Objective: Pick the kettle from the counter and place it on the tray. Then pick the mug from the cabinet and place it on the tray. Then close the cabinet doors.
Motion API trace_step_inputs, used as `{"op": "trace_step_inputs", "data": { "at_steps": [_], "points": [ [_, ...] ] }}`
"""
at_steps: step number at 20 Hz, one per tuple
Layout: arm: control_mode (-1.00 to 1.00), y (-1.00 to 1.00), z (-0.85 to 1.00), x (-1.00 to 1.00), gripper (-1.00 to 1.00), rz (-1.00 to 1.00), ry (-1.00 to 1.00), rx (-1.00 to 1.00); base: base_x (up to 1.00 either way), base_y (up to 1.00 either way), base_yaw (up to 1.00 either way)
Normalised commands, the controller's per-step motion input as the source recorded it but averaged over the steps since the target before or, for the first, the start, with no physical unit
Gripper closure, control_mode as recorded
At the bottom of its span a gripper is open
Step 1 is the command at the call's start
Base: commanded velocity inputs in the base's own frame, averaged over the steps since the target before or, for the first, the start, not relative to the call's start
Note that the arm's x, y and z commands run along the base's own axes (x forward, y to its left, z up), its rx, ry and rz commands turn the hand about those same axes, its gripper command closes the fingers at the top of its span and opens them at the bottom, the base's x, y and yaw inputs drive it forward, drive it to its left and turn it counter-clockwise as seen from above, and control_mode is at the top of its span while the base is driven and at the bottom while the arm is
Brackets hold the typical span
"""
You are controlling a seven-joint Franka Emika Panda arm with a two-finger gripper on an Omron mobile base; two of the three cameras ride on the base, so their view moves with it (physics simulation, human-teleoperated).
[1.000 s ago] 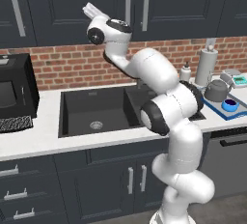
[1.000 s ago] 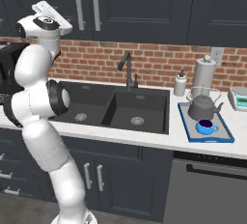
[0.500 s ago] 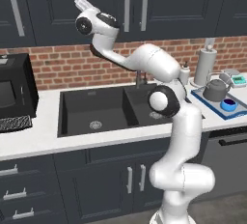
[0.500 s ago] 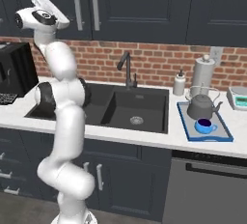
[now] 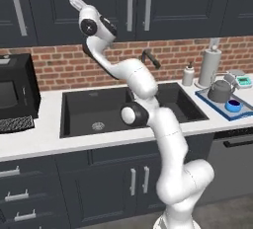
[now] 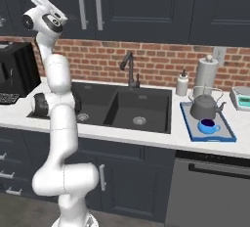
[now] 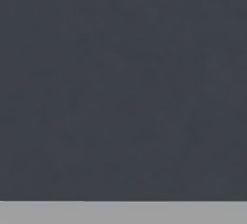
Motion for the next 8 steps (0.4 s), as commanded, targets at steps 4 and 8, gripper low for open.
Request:
{"op": "trace_step_inputs", "data": {
  "at_steps": [4,8],
  "points": [
    [-1.00,0.00,-0.06,0.50,-1.00,0.00,0.04,0.00,0.00,0.00,0.00],
    [-1.00,0.00,-0.04,0.38,-1.00,0.00,0.02,0.00,0.00,0.00,0.00]
  ]
}}
